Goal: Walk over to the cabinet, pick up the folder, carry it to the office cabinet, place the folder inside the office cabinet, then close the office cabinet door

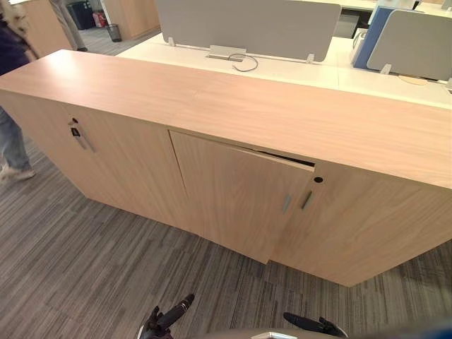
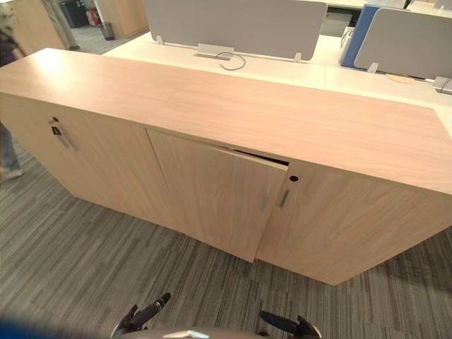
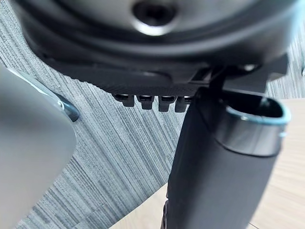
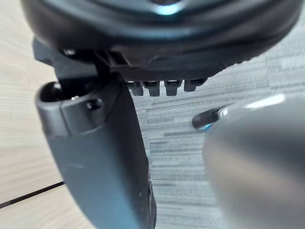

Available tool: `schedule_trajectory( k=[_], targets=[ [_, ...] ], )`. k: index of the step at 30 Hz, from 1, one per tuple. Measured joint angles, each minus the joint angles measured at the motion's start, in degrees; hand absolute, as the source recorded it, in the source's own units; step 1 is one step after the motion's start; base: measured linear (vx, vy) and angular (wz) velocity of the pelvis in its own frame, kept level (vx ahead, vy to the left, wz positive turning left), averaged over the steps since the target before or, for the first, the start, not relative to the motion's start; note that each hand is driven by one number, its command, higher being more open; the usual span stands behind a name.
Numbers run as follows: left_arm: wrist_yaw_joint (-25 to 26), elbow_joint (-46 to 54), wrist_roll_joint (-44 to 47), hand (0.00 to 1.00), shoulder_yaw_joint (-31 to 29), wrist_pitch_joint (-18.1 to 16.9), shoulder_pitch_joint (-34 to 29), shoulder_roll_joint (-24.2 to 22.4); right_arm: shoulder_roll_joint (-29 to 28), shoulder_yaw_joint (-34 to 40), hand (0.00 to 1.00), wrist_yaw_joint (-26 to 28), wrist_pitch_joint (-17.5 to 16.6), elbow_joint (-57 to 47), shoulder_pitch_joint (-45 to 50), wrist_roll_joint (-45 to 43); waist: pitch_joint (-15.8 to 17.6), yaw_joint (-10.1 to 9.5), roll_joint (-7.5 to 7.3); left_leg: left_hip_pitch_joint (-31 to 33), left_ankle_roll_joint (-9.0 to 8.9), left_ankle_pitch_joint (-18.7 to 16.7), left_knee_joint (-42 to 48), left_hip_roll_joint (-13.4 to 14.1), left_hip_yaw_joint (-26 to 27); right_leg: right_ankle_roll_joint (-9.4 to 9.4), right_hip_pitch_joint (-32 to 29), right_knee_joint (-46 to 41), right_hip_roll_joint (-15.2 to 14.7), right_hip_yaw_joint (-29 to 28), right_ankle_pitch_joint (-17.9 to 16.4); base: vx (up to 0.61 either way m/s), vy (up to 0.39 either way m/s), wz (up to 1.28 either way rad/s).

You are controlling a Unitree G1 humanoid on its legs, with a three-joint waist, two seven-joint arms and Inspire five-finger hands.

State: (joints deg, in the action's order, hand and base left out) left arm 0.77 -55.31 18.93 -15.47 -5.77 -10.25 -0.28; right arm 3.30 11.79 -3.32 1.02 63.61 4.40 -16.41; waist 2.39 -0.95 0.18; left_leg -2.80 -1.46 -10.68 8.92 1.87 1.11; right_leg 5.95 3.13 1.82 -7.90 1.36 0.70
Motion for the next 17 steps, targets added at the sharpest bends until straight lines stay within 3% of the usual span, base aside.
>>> schedule_trajectory(
  k=[3,6,17],
  targets=[
    [0.4,0.1,-6.5,1.00,7.3,-0.4,0.8,0.5,0.6,-0.5,1.00,-0.4,0.0,-0.4,-0.1,-1.7,-0.9,-0.07,1.54,-1.2,-0.12,0.3,-1.3,0.1,-0.3,-0.28,1.7,2.2,0.2,0.4,0.6,0.07,-0.034,0.03],
    [0.4,-0.1,-12.6,1.00,10.8,-0.5,1.9,0.5,0.5,1.5,1.00,-1.0,-0.1,-0.2,-0.5,-1.7,-1.2,-0.05,2.31,-2.6,-0.09,0.3,-2.0,0.1,-0.7,-0.33,3.0,3.0,0.3,0.5,0.6,0.03,0.002,-0.01],
    [0.7,-5.5,-15.2,1.00,11.0,-0.4,4.7,3.3,-0.9,7.5,1.00,-1.3,-0.1,3.2,-1.0,-1.4,-0.2,1.23,0.02,-2.8,0.53,0.7,-2.0,-0.2,-0.5,-0.77,2.8,3.0,0.2,-0.2,1.3,-0.04,0.014,-0.02]
  ],
)
